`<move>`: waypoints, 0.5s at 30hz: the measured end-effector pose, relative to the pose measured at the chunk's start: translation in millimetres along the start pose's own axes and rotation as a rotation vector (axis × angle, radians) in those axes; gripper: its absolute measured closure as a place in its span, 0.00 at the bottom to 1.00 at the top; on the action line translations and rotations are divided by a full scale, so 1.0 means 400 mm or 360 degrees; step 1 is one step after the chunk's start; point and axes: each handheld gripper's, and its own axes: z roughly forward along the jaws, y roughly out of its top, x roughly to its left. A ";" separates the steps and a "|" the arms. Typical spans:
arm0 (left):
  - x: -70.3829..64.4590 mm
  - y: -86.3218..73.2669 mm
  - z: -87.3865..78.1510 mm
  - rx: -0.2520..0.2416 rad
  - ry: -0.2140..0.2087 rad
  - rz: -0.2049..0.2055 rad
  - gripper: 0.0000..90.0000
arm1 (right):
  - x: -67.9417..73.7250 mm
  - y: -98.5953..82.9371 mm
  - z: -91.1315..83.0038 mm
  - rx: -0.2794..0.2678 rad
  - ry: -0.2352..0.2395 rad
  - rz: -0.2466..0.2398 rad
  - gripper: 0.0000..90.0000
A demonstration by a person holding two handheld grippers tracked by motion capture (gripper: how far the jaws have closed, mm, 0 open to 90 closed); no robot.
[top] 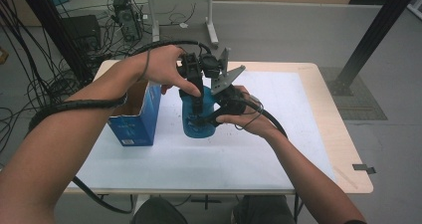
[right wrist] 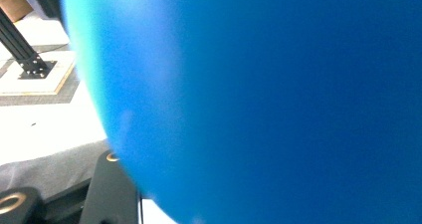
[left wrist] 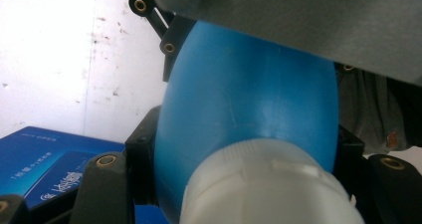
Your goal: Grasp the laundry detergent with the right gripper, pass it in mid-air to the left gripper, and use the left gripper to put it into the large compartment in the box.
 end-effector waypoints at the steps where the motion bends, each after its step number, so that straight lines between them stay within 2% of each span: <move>1: 0.000 0.000 0.000 0.0000 -0.0001 -0.0001 0.40 | 0.000 0.000 0.000 0.0000 0.0001 -0.0001 0.46; 15: 0.000 0.003 -0.003 -0.0002 0.0004 -0.0013 0.41 | -0.003 -0.001 -0.002 -0.0011 -0.0003 -0.0003 0.46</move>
